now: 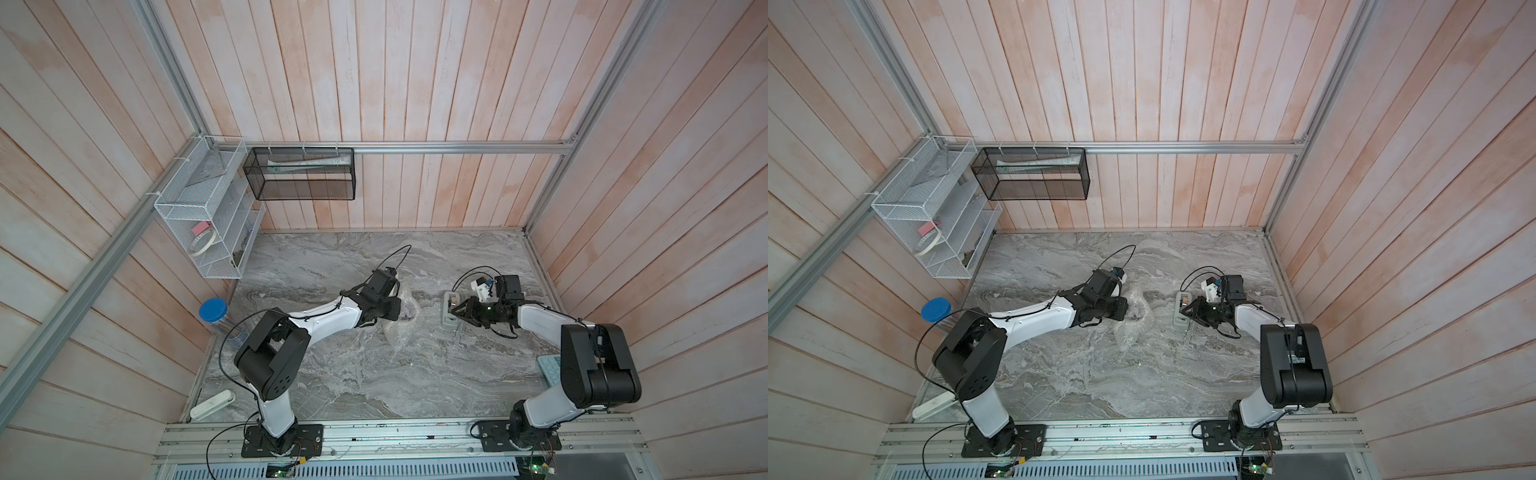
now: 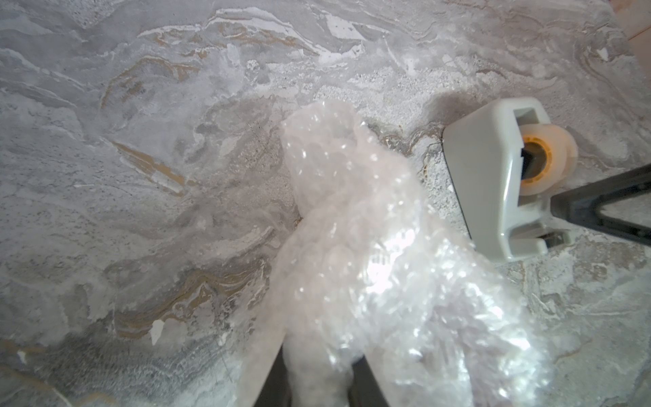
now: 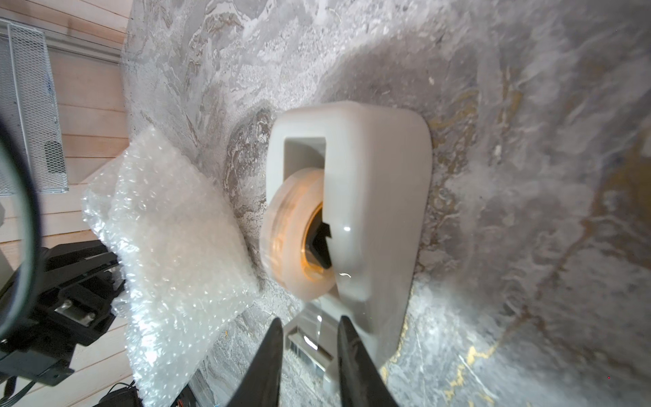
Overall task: Wrap mugs in bubble wrap
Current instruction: Tear off the tape using the Tape Cutter.
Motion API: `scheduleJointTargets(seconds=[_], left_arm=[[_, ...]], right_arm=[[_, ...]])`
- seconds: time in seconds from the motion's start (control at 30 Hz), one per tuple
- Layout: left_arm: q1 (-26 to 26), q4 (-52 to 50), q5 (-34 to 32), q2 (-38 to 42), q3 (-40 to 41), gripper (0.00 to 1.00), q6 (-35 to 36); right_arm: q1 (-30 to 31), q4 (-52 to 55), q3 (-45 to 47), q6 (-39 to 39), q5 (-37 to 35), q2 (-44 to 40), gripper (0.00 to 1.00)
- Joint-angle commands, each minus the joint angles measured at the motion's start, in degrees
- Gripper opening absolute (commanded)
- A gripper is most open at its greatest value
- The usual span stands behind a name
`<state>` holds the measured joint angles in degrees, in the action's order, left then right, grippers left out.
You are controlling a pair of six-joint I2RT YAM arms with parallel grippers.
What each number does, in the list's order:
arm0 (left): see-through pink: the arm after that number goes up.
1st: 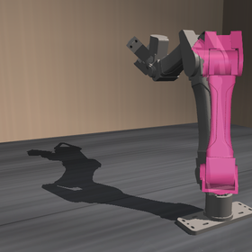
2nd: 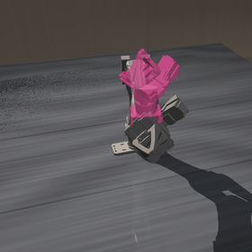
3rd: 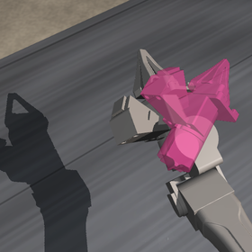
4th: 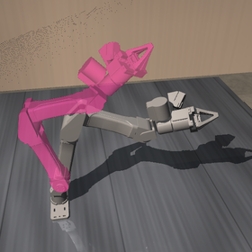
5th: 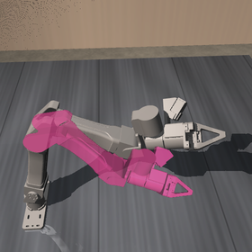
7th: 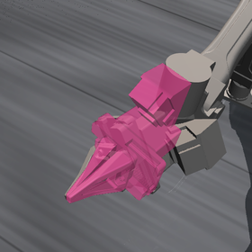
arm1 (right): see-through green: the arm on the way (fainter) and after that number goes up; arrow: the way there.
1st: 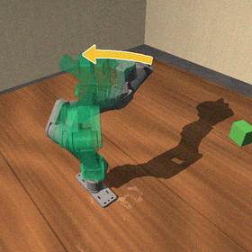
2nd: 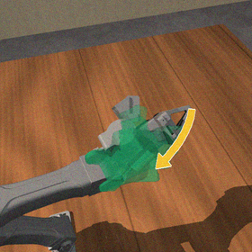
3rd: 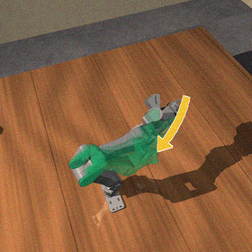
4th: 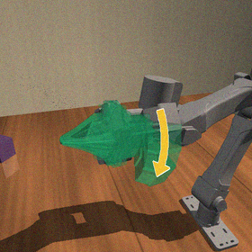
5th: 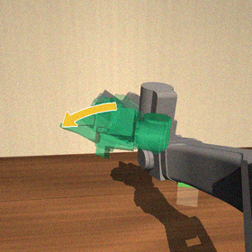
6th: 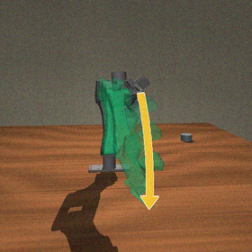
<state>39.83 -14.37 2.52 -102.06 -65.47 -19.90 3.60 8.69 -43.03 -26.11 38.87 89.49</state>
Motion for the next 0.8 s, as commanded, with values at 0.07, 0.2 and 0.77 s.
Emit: scheduleJointTargets(seconds=[0.07, 0.2, 0.77], left_arm=[[0.86, -4.27, 0.99, -2.52, -0.16, 0.21, 0.65], [0.88, -4.29, 1.04, -2.56, -0.27, 0.21, 0.69], [0.95, -4.2, 1.08, -2.53, 0.1, 0.21, 0.54]], right_arm=[[-0.22, -1.95, 1.43, 0.31, 0.32, 1.42, 0.29], [0.06, -3.14, 1.5, -0.15, 0.95, 1.69, 0.29], [0.45, -5.91, 1.54, -1.4, 2.37, 3.41, 0.25]])
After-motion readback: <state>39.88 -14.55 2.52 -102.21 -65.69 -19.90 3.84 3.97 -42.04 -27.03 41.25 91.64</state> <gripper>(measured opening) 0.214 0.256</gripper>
